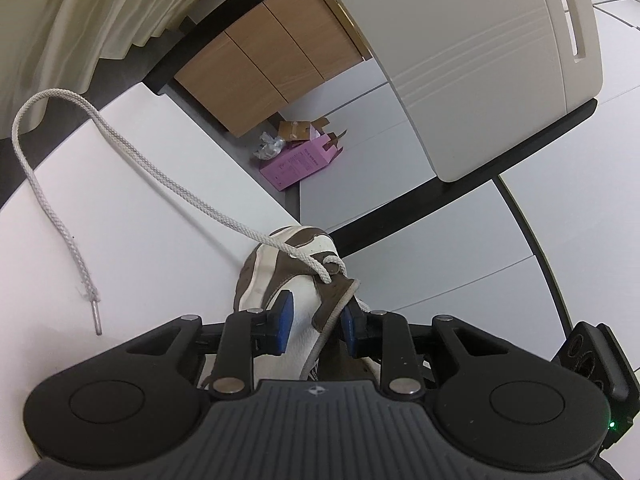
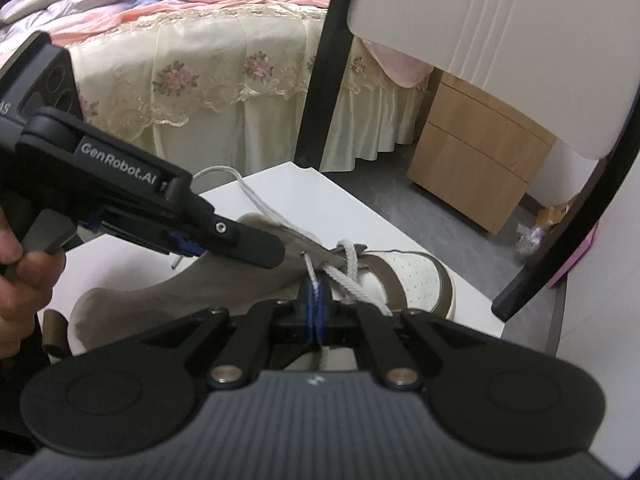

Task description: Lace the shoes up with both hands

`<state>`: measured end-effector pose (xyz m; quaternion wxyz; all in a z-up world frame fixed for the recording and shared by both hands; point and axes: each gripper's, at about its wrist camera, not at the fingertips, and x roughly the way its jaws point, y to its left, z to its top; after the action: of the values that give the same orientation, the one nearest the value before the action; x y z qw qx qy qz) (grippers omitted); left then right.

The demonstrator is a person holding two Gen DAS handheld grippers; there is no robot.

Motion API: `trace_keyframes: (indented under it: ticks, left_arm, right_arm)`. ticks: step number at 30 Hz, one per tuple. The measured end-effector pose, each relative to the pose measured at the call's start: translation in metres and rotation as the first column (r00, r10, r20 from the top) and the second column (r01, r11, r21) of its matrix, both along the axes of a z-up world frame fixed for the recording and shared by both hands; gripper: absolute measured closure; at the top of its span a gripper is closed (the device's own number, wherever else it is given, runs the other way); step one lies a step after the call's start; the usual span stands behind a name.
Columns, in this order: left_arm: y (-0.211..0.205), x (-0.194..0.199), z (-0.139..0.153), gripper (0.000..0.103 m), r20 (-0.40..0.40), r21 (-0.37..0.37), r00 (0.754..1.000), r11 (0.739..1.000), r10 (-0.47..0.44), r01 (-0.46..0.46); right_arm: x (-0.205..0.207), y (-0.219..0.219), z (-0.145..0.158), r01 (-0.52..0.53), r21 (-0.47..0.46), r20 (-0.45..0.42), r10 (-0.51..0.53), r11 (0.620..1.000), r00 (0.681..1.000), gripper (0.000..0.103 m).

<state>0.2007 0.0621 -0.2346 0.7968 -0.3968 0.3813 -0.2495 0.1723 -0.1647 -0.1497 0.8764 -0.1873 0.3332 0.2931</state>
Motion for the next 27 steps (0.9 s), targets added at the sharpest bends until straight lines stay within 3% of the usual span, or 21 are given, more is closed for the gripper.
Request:
trace_keyframes:
  ticks: [9,12,15,17,21,23,25,27]
  left_arm:
    - [-0.003,-0.001,0.003,0.074,0.020,0.035,1.000,0.999,-0.015,0.015]
    - [-0.007,-0.002,0.009,0.074,0.045,0.095,0.998,0.995,-0.045,0.040]
    - [-0.014,-0.004,0.020,0.074,0.097,0.203,0.990,0.976,-0.099,0.078]
    - [-0.015,-0.004,0.023,0.074,0.107,0.227,0.986,0.968,-0.130,0.103]
    - [-0.007,-0.004,0.023,0.072,0.106,0.184,0.985,0.976,-0.135,0.114]
    - [0.001,-0.004,0.022,0.069,0.093,0.123,0.988,0.986,-0.120,0.108]
    - [0.009,-0.003,0.019,0.054,0.080,0.056,0.993,0.995,-0.087,0.083]
    - [0.017,0.001,0.014,0.052,0.054,-0.040,0.997,0.998,-0.048,0.050]
  right_arm:
    - [0.004,0.003,-0.003,0.015,0.010,-0.019,-0.014,1.000,1.000,0.100]
    - [0.004,0.002,-0.002,0.032,0.048,-0.024,-0.031,0.998,0.999,0.100]
    - [0.002,0.004,0.001,0.024,0.076,-0.010,-0.023,0.997,1.000,0.100]
    - [0.001,0.007,0.001,0.021,0.074,-0.007,-0.020,0.997,1.000,0.100]
    - [0.002,0.012,-0.001,0.029,0.057,0.008,-0.030,0.998,1.000,0.100]
    - [0.004,0.011,-0.001,0.041,0.066,0.008,-0.041,0.997,0.999,0.100]
    - [0.004,0.010,-0.001,0.050,0.077,0.004,-0.050,0.996,0.999,0.100]
    - [0.003,0.010,-0.001,0.050,0.075,0.013,-0.052,0.996,0.999,0.100]
